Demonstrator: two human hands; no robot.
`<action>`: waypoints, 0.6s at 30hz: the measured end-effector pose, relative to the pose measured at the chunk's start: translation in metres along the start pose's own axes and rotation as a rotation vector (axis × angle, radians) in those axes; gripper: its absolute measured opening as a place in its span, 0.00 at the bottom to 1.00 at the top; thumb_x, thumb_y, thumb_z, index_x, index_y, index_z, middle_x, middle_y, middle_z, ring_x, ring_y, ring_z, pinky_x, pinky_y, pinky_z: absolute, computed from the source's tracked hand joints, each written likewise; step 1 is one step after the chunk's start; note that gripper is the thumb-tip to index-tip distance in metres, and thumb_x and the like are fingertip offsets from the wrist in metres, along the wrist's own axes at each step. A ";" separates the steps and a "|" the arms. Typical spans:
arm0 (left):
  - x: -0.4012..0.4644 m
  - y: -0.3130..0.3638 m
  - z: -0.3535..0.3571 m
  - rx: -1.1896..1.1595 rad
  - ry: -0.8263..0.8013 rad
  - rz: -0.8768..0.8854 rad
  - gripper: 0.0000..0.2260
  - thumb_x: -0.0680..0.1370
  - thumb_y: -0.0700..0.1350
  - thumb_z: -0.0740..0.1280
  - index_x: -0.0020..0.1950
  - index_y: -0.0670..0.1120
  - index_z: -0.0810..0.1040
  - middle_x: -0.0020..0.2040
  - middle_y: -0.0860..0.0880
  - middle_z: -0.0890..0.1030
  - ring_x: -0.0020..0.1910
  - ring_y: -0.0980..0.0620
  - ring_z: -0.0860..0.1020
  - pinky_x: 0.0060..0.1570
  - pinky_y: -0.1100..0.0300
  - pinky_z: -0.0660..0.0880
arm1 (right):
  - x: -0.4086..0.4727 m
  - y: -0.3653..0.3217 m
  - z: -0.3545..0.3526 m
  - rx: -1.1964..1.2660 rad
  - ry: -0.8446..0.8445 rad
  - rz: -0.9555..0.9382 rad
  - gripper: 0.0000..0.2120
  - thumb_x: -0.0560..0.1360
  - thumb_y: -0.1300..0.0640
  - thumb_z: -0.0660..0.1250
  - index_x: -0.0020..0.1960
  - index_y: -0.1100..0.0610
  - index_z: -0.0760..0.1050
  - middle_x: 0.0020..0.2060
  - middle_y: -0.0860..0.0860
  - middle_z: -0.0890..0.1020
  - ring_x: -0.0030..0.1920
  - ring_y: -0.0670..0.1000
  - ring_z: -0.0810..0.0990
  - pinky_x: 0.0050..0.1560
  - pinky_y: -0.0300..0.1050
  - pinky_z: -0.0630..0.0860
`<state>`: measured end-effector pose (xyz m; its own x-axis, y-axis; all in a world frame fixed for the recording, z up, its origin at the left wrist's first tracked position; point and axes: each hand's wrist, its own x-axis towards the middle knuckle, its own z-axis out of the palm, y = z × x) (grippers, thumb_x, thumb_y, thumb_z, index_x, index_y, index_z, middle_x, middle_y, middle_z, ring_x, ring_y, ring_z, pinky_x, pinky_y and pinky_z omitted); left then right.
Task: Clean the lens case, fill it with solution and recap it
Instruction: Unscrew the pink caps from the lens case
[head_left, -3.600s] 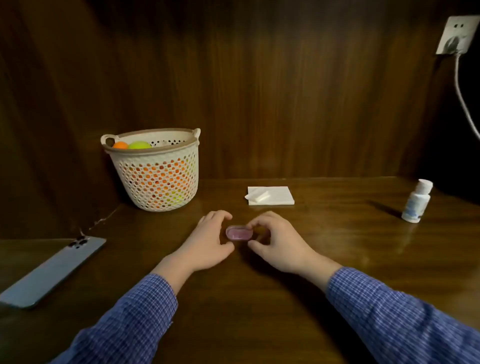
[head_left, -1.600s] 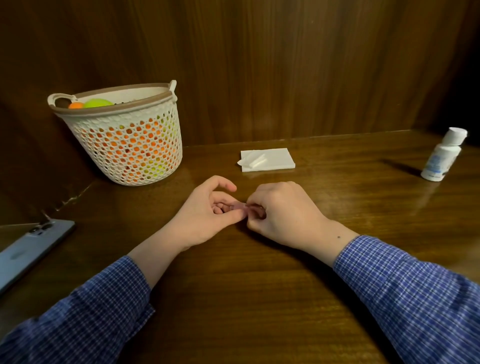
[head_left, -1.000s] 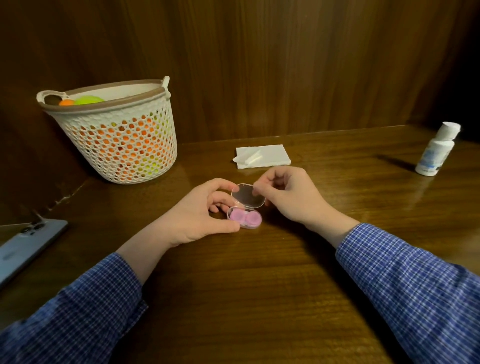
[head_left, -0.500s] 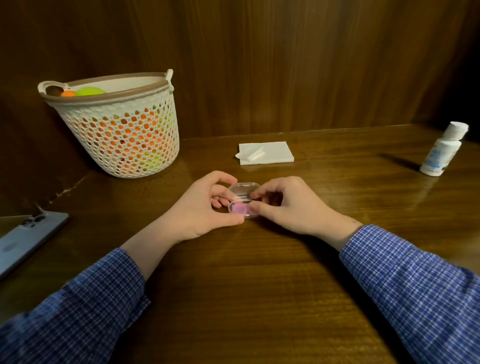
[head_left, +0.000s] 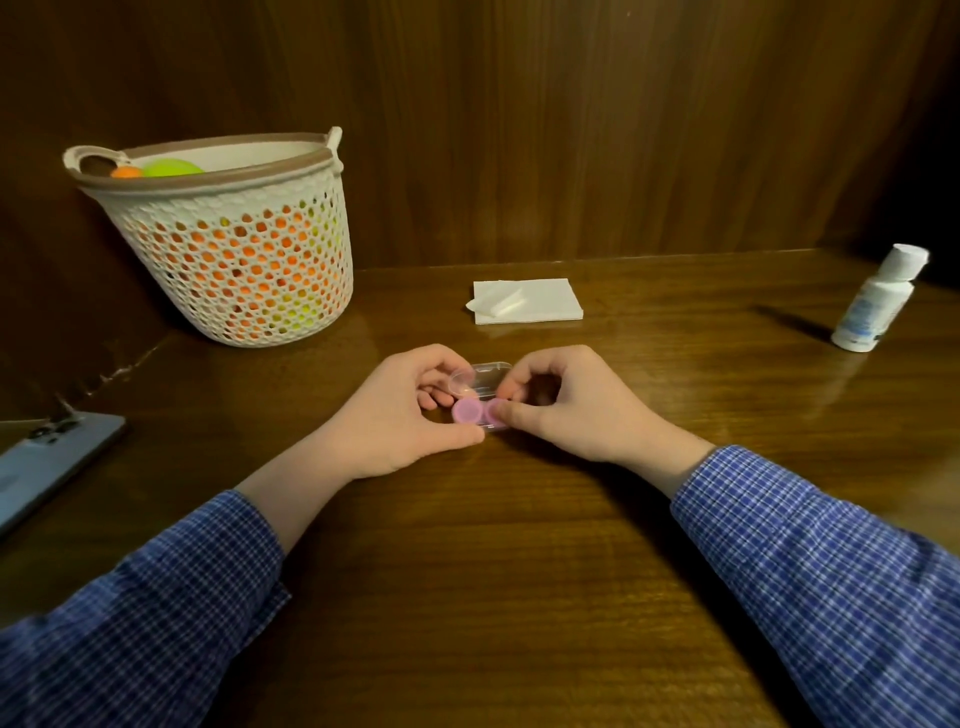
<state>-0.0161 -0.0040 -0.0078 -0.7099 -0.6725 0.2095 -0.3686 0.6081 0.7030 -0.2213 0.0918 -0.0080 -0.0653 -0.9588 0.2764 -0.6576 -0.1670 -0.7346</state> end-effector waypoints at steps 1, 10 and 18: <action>0.000 0.000 0.000 0.005 0.006 0.000 0.22 0.68 0.51 0.82 0.59 0.58 0.79 0.51 0.60 0.83 0.51 0.63 0.80 0.48 0.71 0.77 | 0.000 0.000 0.000 0.009 0.009 -0.001 0.04 0.72 0.52 0.79 0.43 0.48 0.85 0.38 0.44 0.85 0.39 0.40 0.82 0.40 0.29 0.75; -0.001 0.002 0.001 0.041 0.018 0.000 0.20 0.69 0.54 0.81 0.57 0.60 0.79 0.52 0.61 0.83 0.52 0.64 0.81 0.47 0.69 0.78 | 0.000 -0.003 0.003 0.077 0.025 0.040 0.05 0.72 0.54 0.80 0.42 0.50 0.85 0.39 0.46 0.86 0.41 0.43 0.84 0.43 0.38 0.81; -0.003 0.000 -0.007 0.161 0.097 -0.032 0.11 0.73 0.51 0.78 0.52 0.59 0.81 0.49 0.61 0.82 0.50 0.62 0.79 0.47 0.66 0.75 | 0.006 -0.003 -0.010 0.336 0.014 0.179 0.03 0.68 0.60 0.79 0.40 0.55 0.86 0.41 0.52 0.87 0.47 0.50 0.83 0.54 0.51 0.79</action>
<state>-0.0098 -0.0043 -0.0035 -0.6381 -0.7252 0.2585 -0.4867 0.6402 0.5944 -0.2271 0.0890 0.0015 -0.1689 -0.9768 0.1320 -0.3524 -0.0652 -0.9336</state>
